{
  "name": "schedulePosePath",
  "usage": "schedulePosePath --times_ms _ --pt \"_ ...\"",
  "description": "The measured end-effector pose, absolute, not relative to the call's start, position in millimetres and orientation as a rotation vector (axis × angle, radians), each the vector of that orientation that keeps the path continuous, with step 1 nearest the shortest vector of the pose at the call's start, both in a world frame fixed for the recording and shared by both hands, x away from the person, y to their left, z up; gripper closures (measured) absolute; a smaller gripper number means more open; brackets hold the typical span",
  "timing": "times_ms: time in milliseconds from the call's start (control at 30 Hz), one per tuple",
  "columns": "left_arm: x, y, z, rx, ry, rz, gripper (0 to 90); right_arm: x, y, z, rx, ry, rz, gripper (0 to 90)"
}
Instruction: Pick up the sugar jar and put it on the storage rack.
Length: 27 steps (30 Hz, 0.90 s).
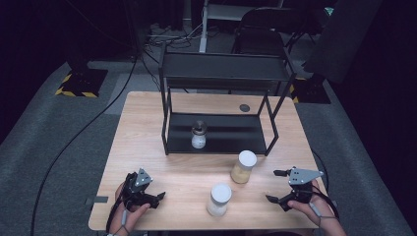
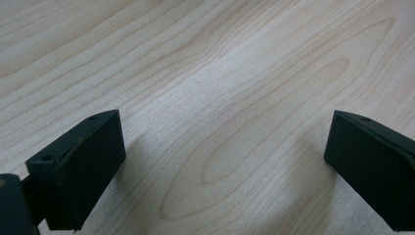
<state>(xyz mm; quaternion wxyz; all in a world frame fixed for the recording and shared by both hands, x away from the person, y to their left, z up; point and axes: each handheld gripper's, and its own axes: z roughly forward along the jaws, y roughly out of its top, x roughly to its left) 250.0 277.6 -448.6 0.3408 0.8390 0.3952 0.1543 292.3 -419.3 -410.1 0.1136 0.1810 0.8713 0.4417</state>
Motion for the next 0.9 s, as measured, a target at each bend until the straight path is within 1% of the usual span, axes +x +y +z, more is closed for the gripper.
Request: schedulePosePath --times_ms 633,900 --pt "249.5 277.4 -448.3 2.184 1.031 0.401 1.7 278.5 -396.2 -385.2 0.45 2.508 1.376 3.8" --pt "249.6 277.6 -448.3 2.184 1.03 0.4 1.7 276.3 -380.4 -364.7 0.37 2.509 1.383 4.0"
